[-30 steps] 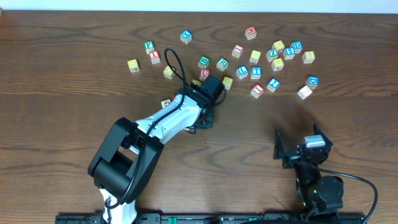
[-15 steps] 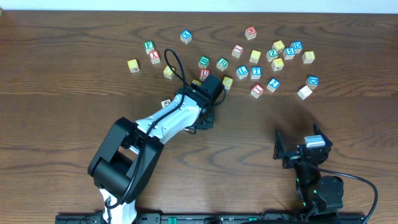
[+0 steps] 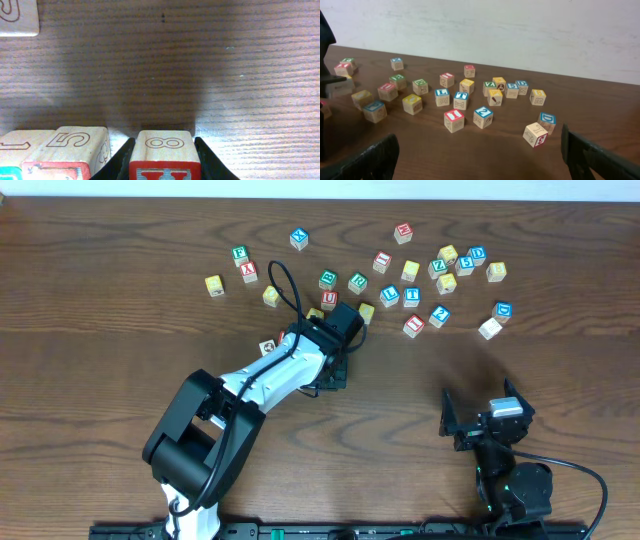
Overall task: Spell out NEURIPS
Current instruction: 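Lower and adjust the U block beside the E block, still gripped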
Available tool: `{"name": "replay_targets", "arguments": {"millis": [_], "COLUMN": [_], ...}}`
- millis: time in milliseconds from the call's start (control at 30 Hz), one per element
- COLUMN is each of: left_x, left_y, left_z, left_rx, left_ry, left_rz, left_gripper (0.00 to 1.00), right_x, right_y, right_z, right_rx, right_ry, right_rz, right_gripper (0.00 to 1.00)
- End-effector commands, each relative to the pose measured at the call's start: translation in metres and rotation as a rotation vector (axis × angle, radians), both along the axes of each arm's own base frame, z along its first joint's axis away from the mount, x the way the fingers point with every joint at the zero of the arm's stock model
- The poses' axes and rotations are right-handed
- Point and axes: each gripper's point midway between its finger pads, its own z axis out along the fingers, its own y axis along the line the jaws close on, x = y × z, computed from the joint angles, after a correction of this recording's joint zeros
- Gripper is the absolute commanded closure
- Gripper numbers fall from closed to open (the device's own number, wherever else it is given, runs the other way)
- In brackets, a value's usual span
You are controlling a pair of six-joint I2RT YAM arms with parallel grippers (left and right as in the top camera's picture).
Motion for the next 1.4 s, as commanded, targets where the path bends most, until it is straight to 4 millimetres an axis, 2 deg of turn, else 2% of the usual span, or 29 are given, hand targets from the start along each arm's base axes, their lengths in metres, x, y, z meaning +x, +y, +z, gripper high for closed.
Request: {"name": "replay_targets", "arguments": {"millis": [0,1367], "left_x": [0.0,0.001], "left_y": [0.0,0.005], "left_z": [0.007,-0.006], "left_rx": [-0.011,0.005], "left_ry": [-0.014,-0.035], "left_rz": [0.017,0.02], "left_gripper": [0.93,0.93], "right_x": [0.0,0.0], "right_y": [-0.003,-0.003], "right_z": [0.0,0.0], "right_rx": [0.012,0.012], "right_ry": [0.001,0.001], "right_rz": [-0.017,-0.017], "right_gripper": [0.01,0.01]}}
